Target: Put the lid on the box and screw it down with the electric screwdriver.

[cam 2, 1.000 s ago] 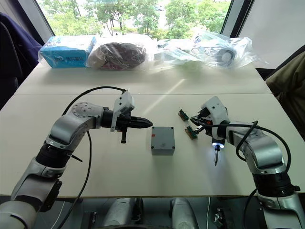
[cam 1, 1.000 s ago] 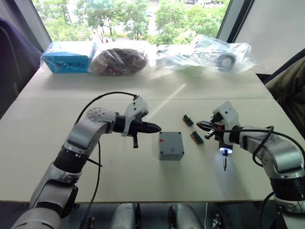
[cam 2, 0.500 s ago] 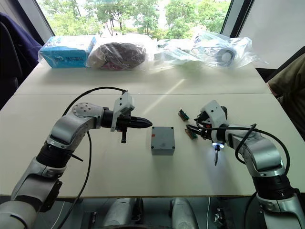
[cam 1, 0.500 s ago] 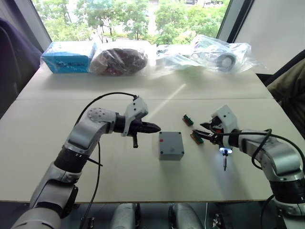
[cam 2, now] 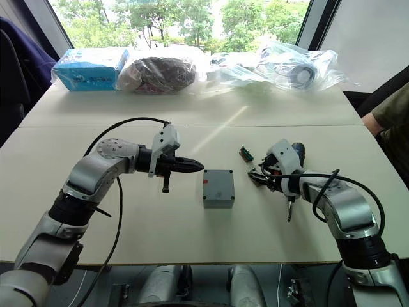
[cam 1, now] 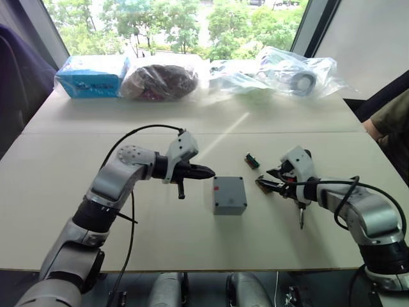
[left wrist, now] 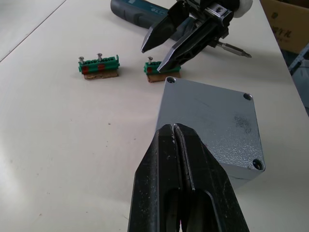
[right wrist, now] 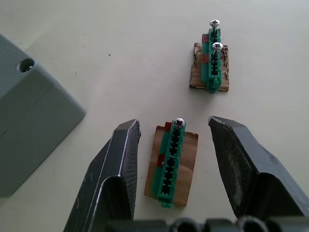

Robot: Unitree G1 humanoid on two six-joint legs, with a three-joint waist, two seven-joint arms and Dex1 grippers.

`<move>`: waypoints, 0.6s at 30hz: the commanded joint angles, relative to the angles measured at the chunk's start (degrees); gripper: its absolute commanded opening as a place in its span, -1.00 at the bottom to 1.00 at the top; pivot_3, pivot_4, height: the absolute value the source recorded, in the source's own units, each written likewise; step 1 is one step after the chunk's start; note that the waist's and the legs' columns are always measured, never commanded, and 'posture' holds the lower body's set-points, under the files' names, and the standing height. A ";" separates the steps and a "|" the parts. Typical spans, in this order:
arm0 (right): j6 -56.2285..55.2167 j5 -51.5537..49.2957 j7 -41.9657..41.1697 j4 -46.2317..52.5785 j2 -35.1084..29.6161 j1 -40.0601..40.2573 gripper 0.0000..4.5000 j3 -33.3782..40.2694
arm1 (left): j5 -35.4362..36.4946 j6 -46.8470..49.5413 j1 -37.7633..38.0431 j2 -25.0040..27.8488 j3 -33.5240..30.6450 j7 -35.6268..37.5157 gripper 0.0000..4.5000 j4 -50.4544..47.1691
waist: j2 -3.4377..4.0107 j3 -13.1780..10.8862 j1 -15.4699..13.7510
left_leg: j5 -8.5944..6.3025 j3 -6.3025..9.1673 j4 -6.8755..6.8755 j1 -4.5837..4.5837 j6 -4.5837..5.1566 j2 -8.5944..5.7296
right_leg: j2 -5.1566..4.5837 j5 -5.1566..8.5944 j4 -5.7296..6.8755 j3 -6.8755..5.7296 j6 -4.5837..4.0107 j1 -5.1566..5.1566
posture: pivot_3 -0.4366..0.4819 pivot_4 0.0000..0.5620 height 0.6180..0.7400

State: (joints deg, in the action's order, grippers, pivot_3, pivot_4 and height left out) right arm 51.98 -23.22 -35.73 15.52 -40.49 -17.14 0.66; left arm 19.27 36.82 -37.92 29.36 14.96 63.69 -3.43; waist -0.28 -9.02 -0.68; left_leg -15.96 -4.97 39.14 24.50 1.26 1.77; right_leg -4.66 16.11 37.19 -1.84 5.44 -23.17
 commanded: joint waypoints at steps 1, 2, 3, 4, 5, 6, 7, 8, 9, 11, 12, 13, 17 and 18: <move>-1.41 0.46 -0.07 0.45 0.23 -0.48 -0.17 0.41 | 0.24 -0.71 0.03 0.38 -0.26 0.06 -1.00 -1.60 | 0.00 0.00 0.00 | 0.00 0.00 0.00 0.00 0.00 0.00 | 0.00 0.00 0.00 0.00 0.00 0.00 | -0.05 -0.47 1.00; -1.48 0.53 0.00 0.38 0.28 -0.47 -0.27 0.41 | 0.25 -0.68 0.06 0.41 -0.26 0.05 -1.00 -1.64 | 0.00 0.00 0.00 | 0.00 0.00 0.00 0.00 0.00 0.00 | 0.00 0.00 0.00 0.00 0.00 0.00 | -0.05 -0.47 1.00; -1.56 0.62 0.01 0.31 0.31 -0.48 -0.45 0.39 | 0.23 -0.70 0.08 0.43 -0.23 0.04 -1.00 -1.64 | 0.00 0.00 -0.01 | 0.00 0.00 0.00 0.00 0.00 0.00 | 0.00 0.00 0.00 0.00 0.00 0.00 | -0.05 -0.47 1.00; -1.64 0.72 0.02 0.22 0.37 -0.50 -0.63 0.40 | 0.18 -0.75 0.10 0.44 -0.21 0.04 -1.00 -1.61 | 0.00 0.00 -0.01 | 0.00 0.00 0.00 0.00 0.00 0.00 | 0.00 0.00 0.00 0.00 0.00 0.00 | -0.05 -0.47 1.00; -1.76 0.84 0.05 0.10 0.46 -0.54 -0.75 0.38 | 0.16 -0.79 0.10 0.46 -0.19 0.05 -1.00 -1.58 | 0.00 0.00 -0.01 | 0.00 0.00 0.00 0.00 0.00 0.00 | 0.00 0.00 0.00 0.00 0.00 0.00 | -0.05 -0.47 1.00; -1.80 0.88 0.11 0.01 0.58 -0.58 -0.97 0.41 | 0.14 -0.81 0.10 0.46 -0.18 0.05 -1.00 -1.55 | 0.00 0.00 0.00 | 0.00 0.00 0.00 0.00 0.00 0.00 | 0.00 0.00 0.00 0.00 0.00 0.00 | -0.05 -0.47 1.00; -1.81 0.90 0.13 -0.02 0.65 -0.59 -0.99 0.41 | 0.11 -0.83 0.10 0.46 -0.17 0.04 -1.00 -1.52 | 0.00 0.00 0.00 | 0.00 0.00 0.00 0.00 0.00 0.00 | 0.00 0.00 0.00 0.00 0.00 0.00 | -0.05 -0.47 1.00; -1.82 0.92 0.13 -0.04 0.68 -0.59 -0.99 0.40 | 0.11 -0.83 0.11 0.47 -0.17 0.04 -1.00 -1.51 | 0.00 0.00 0.01 | 0.00 0.00 0.00 0.00 0.00 0.00 | 0.00 0.00 0.00 0.00 0.00 0.00 | -0.05 -0.47 1.00; -1.86 0.93 0.10 -0.04 0.69 -0.56 -0.99 0.37 | 0.10 -0.85 0.11 0.48 -0.17 0.05 -1.00 -1.50 | 0.00 0.00 0.00 | 0.00 0.00 0.00 0.00 0.00 0.00 | 0.00 0.00 0.00 0.00 0.00 0.00 | -0.05 -0.47 1.00; -1.84 0.92 0.03 0.09 0.71 -0.51 -0.99 0.35 | 0.08 -0.89 0.11 0.49 -0.18 0.05 -1.00 -1.43 | 0.00 0.00 -0.01 | 0.00 0.00 0.00 0.00 0.00 0.00 | 0.00 0.00 0.00 0.00 0.00 0.00 | -0.05 -0.47 1.00; -1.92 0.96 0.02 0.19 0.69 -0.49 -0.99 0.36 | 0.05 -0.95 0.12 0.49 -0.18 0.05 -1.00 -1.37 | 0.00 0.00 -0.01 | 0.00 0.00 0.00 0.00 0.00 0.00 | 0.00 0.00 0.00 0.00 0.00 0.00 | -0.05 -0.47 1.00; -1.82 0.85 -0.02 0.41 0.60 -0.47 -0.99 0.54 | 0.03 -0.98 0.14 0.50 -0.18 0.06 -1.00 -1.33 | 0.00 0.00 -0.01 | 0.00 0.00 0.00 0.00 0.00 0.00 | 0.00 0.00 0.00 0.00 0.00 0.00 | -0.05 -0.47 1.00; -2.22 0.73 -0.16 0.76 0.05 -0.62 -0.99 1.53 | 0.06 -0.95 0.07 0.46 -0.21 0.05 -1.00 -1.22 | 0.00 0.00 0.00 | 0.00 0.00 0.00 0.00 0.00 0.00 | 0.00 0.00 0.00 0.00 0.00 0.00 | -0.05 -0.47 1.00; -2.44 0.70 -0.28 0.84 -0.13 -0.75 -0.99 1.80 | 0.05 -0.99 0.04 0.42 -0.20 0.05 -1.00 -1.12 | 0.00 0.00 0.00 | 0.00 0.00 0.00 0.00 0.00 0.00 | 0.00 0.00 0.00 0.00 0.00 0.00 | -0.05 -0.47 1.00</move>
State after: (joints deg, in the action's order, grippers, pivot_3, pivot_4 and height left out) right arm 50.77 -22.56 -35.78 14.82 -39.83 -17.14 0.53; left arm 19.25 36.78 -37.89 29.39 14.98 63.61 -3.42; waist -0.28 -9.02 -0.68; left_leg -15.96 -4.97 39.14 24.50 1.26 1.77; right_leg -4.66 16.11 37.19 -1.84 5.44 -23.17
